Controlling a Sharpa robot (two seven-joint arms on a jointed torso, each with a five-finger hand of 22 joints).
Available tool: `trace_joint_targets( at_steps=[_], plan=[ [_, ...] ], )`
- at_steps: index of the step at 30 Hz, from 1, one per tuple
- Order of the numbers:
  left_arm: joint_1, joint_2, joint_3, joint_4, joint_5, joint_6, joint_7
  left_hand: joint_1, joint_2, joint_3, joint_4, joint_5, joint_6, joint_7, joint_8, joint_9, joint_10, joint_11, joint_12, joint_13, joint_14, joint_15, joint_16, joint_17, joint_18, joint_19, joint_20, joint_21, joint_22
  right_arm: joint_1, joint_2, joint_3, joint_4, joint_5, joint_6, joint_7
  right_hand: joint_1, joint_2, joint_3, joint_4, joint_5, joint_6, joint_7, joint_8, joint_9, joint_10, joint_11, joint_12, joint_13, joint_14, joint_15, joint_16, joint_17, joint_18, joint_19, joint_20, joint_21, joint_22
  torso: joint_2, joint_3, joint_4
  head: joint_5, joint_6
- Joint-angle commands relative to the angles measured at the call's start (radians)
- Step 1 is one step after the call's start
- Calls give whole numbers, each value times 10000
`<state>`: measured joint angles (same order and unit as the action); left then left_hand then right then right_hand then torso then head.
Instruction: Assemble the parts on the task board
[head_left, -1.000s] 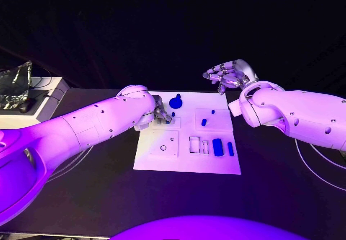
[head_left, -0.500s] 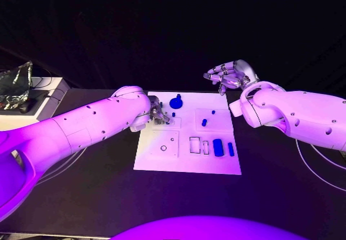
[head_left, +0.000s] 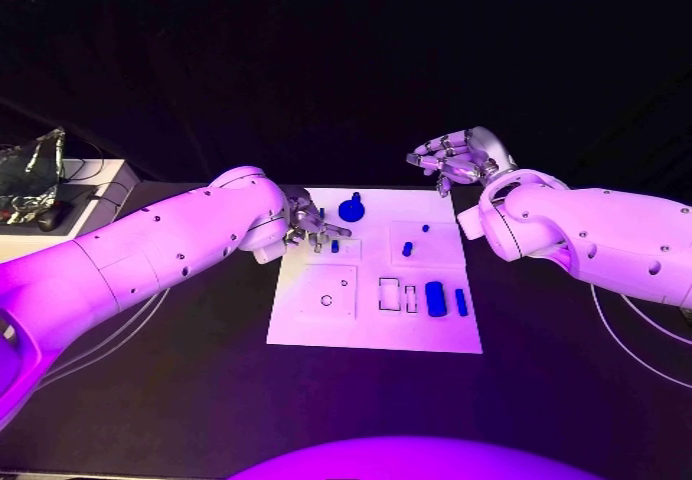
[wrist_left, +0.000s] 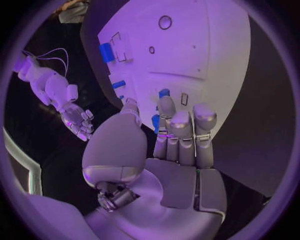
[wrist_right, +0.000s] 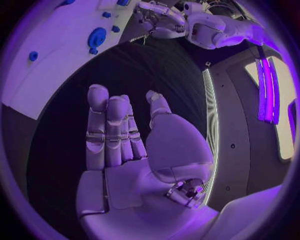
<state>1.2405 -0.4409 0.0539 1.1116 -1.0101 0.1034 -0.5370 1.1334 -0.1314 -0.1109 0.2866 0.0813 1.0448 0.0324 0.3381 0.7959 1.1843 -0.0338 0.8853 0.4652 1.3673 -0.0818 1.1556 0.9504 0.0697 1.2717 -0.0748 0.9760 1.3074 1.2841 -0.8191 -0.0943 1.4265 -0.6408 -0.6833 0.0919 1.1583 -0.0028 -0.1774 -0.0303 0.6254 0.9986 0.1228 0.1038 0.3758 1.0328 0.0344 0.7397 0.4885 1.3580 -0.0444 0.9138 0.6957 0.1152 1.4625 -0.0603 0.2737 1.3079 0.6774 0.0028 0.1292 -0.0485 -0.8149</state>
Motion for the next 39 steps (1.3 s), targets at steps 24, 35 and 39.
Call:
trace_joint_targets(
  at_steps=[24, 35, 39],
  plan=[
    [332, 608, 398, -2568, 808, -570, 1325, 681, 767, 1600, -1105, 39, -1982, 1058, 821, -4963, -1897, 903, -860, -2137, -1458, 723, -661, -3099, 764, -1297, 711, -3564, -880, -15, 47, 4, 38, -120, 103, 78, -28, 49, -19, 27, 59, 5, 46, -39, -29, 57, -11, -77, -39, -46, 15, 19, -5, 157, 121, 27, 46, 326, 163, 51, -89, 86, 507],
    [507, 1058, 394, -3393, 425, -573, 1523, 585, 482, 1246, -546, 33, -1895, 1014, 911, -5313, -1810, 877, -924, -2178, -1387, 708, -554, -3020, 813, -1274, 732, -3466, -724, 4, 46, 7, 123, -135, 72, 77, -27, 55, -10, 27, 86, 16, 44, -45, -42, 67, -15, -80, -48, -38, 12, 20, -5, 155, 127, 23, 75, 330, 328, 54, -111, 161, 635],
    [542, 1175, 390, -3622, 245, -366, 1465, 595, 538, 1286, -619, 59, -1724, 915, 913, -5380, -1648, 822, -1160, -2184, -1327, 662, -512, -2970, 814, -1237, 712, -3426, -674, 17, 72, 9, 141, -141, 70, 84, -28, 56, -7, 27, 116, 18, 42, -47, -46, 69, -15, -82, -52, -39, 11, 18, -5, 156, 126, 22, 68, 327, 400, 67, -151, 174, 680]
  ],
)
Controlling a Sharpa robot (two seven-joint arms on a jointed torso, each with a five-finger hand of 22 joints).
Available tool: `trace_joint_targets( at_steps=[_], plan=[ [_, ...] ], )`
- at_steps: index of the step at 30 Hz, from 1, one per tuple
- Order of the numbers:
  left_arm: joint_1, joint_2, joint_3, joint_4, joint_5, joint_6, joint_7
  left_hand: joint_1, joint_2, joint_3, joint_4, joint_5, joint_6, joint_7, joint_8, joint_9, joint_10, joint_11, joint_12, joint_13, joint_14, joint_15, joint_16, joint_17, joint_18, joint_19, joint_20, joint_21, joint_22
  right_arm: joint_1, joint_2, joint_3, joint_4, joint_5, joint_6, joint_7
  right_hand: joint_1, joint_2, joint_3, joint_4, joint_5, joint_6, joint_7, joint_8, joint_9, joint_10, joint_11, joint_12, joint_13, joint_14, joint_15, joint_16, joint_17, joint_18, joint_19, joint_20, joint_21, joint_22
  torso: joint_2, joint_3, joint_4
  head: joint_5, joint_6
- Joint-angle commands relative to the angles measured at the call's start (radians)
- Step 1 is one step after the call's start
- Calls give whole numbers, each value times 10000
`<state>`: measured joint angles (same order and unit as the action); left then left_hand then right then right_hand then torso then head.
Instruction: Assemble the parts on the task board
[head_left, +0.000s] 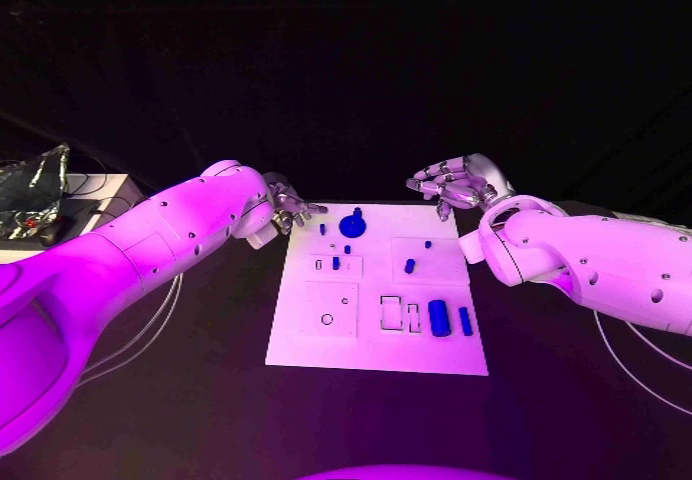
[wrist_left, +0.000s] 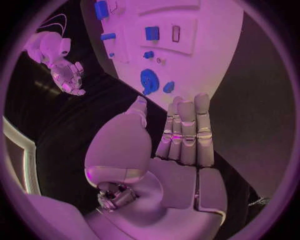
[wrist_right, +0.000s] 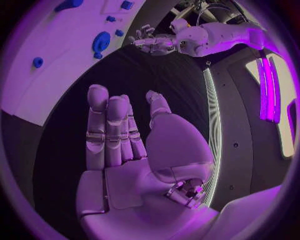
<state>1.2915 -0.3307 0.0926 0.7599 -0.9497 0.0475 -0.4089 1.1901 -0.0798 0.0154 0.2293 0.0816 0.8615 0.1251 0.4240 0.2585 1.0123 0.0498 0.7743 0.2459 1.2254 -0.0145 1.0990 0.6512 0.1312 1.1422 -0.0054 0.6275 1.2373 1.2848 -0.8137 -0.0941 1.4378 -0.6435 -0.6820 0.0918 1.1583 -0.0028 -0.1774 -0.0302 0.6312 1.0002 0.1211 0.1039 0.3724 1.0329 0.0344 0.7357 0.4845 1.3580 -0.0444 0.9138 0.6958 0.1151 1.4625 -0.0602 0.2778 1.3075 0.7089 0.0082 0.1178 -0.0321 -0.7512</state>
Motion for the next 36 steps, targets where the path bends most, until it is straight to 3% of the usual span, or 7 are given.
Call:
trace_joint_targets(
  at_steps=[1, 7, 11, 16, 18, 23, 36],
  plan=[
    [37, 101, 2, -152, -391, 242, 156, 0, 16, 69, -66, 61, 145, -15, 59, -7, 105, -18, -85, 24, 124, -19, 97, 55, 200, 81, 5, 102, 62, 13, 20, 7, 32, -115, 56, 87, -28, 56, -7, 27, 59, 1, 59, -48, -13, 69, -15, -41, -12, -39, 11, 18, -6, 156, 126, 22, 27, 332, 101, 13, -45, 8, 48],
    [54, 255, -7, -393, -539, 640, 17, -187, -241, 984, -64, 85, 451, -108, 194, 293, 463, -132, -80, 222, 381, -113, 310, 217, 153, 443, -36, 904, 462, 37, 36, 19, 38, -124, 32, 99, -29, 55, -4, 27, 79, 4, 60, -52, -19, 66, -15, -45, -16, -39, 11, 16, -6, 155, 124, 22, 28, 331, 206, 16, -90, 50, 101],
    [64, 305, -13, -457, -615, 769, 61, -551, -581, 1729, -148, 77, 278, -278, 726, 1776, 582, -267, 166, 677, 520, -227, 414, 461, 12, 685, -179, 1620, 839, 52, 58, 27, 27, -128, 24, 100, -29, 55, -4, 27, 79, 4, 60, -52, -19, 66, -15, -45, -16, -39, 11, 16, -6, 155, 124, 22, 28, 331, 252, 19, -118, 71, 127],
    [131, 323, -47, -469, -849, 826, 186, -780, -816, 1667, 151, 48, 326, -346, 669, 2499, 663, -305, 104, 860, 613, -255, 351, 604, -39, 745, -232, 1768, 897, 69, 84, 36, 18, -143, 15, 105, -45, 40, -11, 34, 84, 7, 61, -57, -27, 70, -14, -46, -21, -36, 11, 15, -6, 155, 124, 21, 32, 331, 297, 29, -167, 69, 154],
    [151, 332, -63, -478, -895, 827, 190, -735, -824, 1118, 504, 49, 339, -388, 685, 2813, 717, -323, 62, 916, 672, -283, 353, 693, -69, 809, -261, 1876, 931, 74, 88, 38, 16, -147, 11, 102, -45, 40, -11, 34, 84, 7, 61, -57, -27, 70, -14, -46, -21, -36, 11, 15, -6, 155, 124, 21, 32, 331, 326, 36, -194, 93, 175],
    [172, 377, -86, -519, -937, 919, 155, -792, -802, 1051, 545, 51, 369, -414, 581, 3193, 787, -354, 14, 984, 751, -299, 349, 839, -104, 864, -294, 1986, 967, 84, 82, 46, 37, -175, -4, 96, 57, 24, 16, -41, 65, 12, 63, -58, -32, 74, -18, -48, -25, -39, 9, 12, -5, 155, 119, 19, 35, 330, 363, 37, -199, 118, 160],
    [179, 437, -160, -568, -916, 1147, 131, -621, -592, 1760, 149, 76, 579, -488, 446, 3854, 877, -412, -87, 1121, 803, -348, 390, 1060, -203, 897, -392, 2139, 1037, 97, 125, 59, 37, -190, -3, 98, 57, 24, 16, -41, 65, 12, 63, -58, -32, 74, -18, -48, -25, -39, 9, 12, -5, 155, 119, 19, 35, 330, 386, 34, -217, 136, 153]
  ],
)
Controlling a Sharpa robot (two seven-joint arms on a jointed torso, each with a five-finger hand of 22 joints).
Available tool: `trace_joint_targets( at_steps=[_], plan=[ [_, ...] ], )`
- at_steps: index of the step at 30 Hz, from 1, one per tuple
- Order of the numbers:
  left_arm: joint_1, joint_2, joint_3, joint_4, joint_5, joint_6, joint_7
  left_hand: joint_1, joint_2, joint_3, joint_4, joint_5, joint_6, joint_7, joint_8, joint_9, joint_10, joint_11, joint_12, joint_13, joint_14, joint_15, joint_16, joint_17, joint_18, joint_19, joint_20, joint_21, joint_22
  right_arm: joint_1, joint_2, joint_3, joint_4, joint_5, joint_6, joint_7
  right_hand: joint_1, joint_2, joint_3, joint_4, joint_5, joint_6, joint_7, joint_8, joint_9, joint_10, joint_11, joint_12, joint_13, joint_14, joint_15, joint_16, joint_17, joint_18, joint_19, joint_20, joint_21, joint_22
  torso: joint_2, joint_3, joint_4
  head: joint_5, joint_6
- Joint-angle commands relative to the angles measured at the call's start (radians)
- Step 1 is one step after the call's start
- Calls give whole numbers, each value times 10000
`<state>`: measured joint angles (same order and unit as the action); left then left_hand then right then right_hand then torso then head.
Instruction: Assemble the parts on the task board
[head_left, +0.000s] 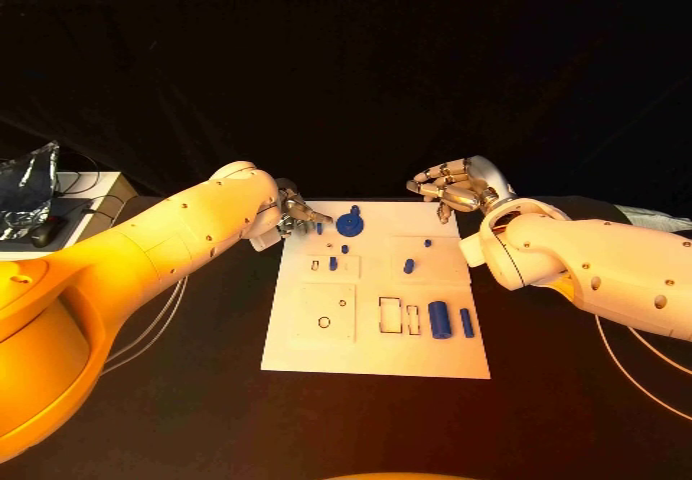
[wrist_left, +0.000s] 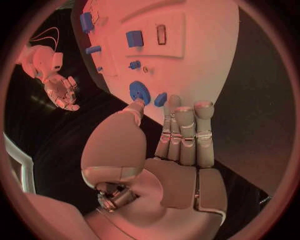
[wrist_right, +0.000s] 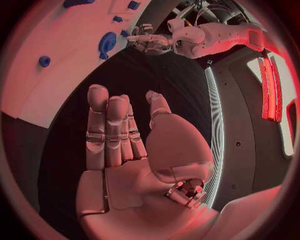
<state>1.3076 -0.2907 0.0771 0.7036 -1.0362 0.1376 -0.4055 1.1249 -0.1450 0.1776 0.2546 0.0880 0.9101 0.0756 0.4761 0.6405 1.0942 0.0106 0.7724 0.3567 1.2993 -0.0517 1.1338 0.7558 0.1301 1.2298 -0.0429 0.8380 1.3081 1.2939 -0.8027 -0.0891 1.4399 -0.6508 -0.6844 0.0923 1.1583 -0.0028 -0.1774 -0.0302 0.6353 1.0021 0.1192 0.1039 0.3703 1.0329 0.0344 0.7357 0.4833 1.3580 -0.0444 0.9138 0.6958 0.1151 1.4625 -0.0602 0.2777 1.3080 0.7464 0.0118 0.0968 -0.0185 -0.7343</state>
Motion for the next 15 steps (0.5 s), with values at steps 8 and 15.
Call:
trace_joint_targets(
  at_steps=[8, 15],
  plan=[
    [16, 49, -29, -32, -17, 99, 89, 73, 377, 544, -645, 9, 158, -18, -166, 176, 96, -52, -94, 47, 82, 2, 49, 56, -223, 37, -53, 88, 353, 14, 32, 12, 15, -118, 21, 91, 21, 38, 3, -78, 32, 3, 79, -64, -23, 82, -19, -57, -25, -31, 8, 11, -6, 155, 119, 17, 28, 321, 4, -10, 6, -8, -27],
    [14, 71, -35, -51, 40, -103, 104, 211, 761, 602, -925, -8, 178, -46, -227, 227, 101, -74, -126, 55, 78, -14, 40, 70, -250, 19, -82, 81, 355, 22, 47, 13, 14, -118, 30, 88, 21, 38, 3, -78, 32, 3, 79, -64, -23, 82, -19, -57, -25, -31, 8, 11, -6, 155, 119, 17, 28, 321, 5, -9, 3, 2, -60]
  ],
)
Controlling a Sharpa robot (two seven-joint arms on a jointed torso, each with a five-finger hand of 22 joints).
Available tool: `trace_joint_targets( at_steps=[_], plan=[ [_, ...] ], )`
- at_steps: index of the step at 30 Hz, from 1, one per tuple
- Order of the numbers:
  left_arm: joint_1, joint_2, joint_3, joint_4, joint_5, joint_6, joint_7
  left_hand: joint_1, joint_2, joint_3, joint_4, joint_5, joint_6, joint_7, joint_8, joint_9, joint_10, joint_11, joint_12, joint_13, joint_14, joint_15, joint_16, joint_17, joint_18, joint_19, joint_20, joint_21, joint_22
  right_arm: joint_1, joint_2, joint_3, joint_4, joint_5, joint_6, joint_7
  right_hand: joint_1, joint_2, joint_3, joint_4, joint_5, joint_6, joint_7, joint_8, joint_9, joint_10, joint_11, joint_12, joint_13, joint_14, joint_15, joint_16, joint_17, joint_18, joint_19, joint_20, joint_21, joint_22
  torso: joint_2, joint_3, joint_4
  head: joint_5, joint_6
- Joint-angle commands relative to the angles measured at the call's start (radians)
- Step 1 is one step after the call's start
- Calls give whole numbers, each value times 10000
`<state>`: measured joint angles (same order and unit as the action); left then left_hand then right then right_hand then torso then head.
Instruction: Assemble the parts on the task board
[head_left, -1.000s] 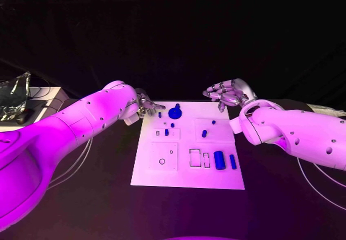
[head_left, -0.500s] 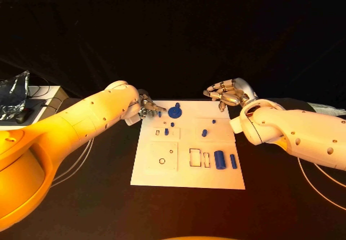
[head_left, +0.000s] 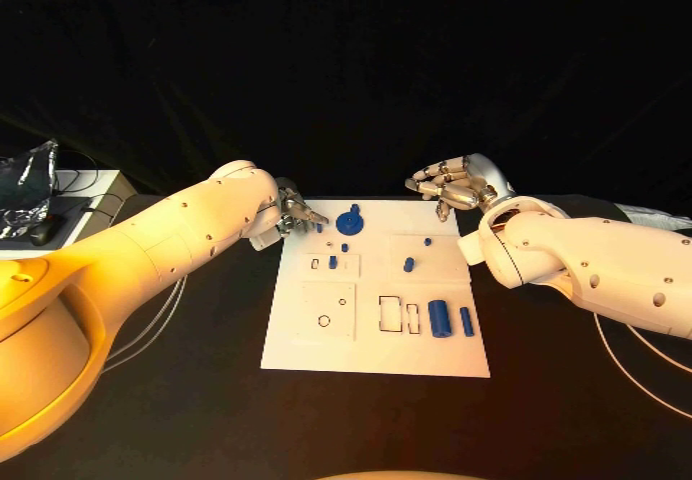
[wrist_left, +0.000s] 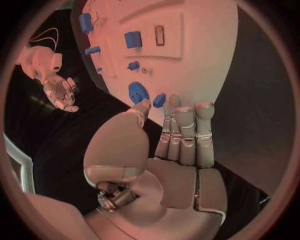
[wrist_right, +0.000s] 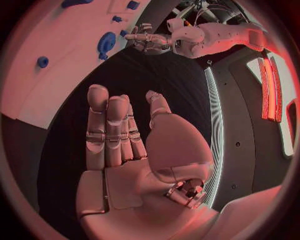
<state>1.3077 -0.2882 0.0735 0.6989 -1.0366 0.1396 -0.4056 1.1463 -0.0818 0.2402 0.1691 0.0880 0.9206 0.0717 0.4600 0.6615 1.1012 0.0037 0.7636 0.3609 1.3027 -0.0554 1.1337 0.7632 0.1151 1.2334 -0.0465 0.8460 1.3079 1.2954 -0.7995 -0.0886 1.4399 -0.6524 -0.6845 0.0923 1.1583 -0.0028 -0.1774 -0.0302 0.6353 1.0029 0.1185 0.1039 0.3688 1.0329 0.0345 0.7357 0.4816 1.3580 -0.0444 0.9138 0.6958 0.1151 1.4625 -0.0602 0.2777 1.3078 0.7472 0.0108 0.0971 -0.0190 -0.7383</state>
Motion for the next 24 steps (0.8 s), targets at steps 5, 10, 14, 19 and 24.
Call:
trace_joint_targets(
  at_steps=[5, 10, 14, 19, 24],
  plan=[
    [10, 76, -2, -48, 67, -213, 95, 159, 413, -67, -259, -1, 66, -13, -125, 22, 12, -10, -57, 17, 50, 19, 60, 51, -105, -19, -50, -14, 348, 12, 16, 8, 17, -102, 35, 87, 21, 38, 3, -78, 32, -4, 86, -64, -8, 82, -20, -57, -8, -31, 7, 11, -6, 155, 120, 17, 28, 323, 4, -4, 1, 0, -7],
    [7, 97, -49, -92, 117, -195, 84, 328, 577, -86, -394, -7, 81, -28, -159, 18, 17, -21, -70, 14, 48, 15, 80, 93, -124, -18, -65, 11, 365, 21, 16, 8, 23, -102, 39, 81, 21, 38, 3, -78, 32, -4, 86, -64, -8, 82, -20, -57, -8, -31, 7, 11, -6, 155, 120, 17, 28, 323, 10, -1, 4, 0, -17],
    [6, 97, -90, -102, 163, -159, 90, 385, 600, -107, -444, -8, 90, -33, -175, 14, 17, -25, -76, 12, 42, 11, 76, 98, -131, -22, -69, 16, 369, 27, 15, 8, 23, -103, 43, 78, 21, 38, 3, -78, 32, -4, 86, -64, -8, 82, -20, -57, -8, -31, 7, 11, -6, 155, 120, 17, 28, 323, 7, -4, 0, -5, -25],
    [5, 103, -120, -86, 240, -95, 95, 482, 657, -80, -511, -1, 103, -42, -201, 1, 17, -30, -84, 9, 41, 10, 89, 121, -142, -19, -74, 39, 381, 32, 17, 8, 24, -103, 47, 79, 21, 38, 3, -78, 32, -4, 86, -64, -8, 82, -20, -57, -8, -31, 7, 11, -6, 155, 120, 17, 28, 323, 7, -6, 5, 8, -44],
    [4, 94, -130, -30, 353, -48, 98, 790, 778, 353, -751, -21, 137, -59, -347, -96, 25, -43, -141, -18, 50, -3, 183, 243, -169, -4, -96, 126, 435, 34, 19, 8, 24, -103, 51, 81, 21, 38, 3, -78, 32, -4, 86, -64, -8, 82, -20, -57, -8, -31, 7, 11, -6, 155, 120, 17, 28, 323, 5, -9, 8, 5, -54]
  ],
)
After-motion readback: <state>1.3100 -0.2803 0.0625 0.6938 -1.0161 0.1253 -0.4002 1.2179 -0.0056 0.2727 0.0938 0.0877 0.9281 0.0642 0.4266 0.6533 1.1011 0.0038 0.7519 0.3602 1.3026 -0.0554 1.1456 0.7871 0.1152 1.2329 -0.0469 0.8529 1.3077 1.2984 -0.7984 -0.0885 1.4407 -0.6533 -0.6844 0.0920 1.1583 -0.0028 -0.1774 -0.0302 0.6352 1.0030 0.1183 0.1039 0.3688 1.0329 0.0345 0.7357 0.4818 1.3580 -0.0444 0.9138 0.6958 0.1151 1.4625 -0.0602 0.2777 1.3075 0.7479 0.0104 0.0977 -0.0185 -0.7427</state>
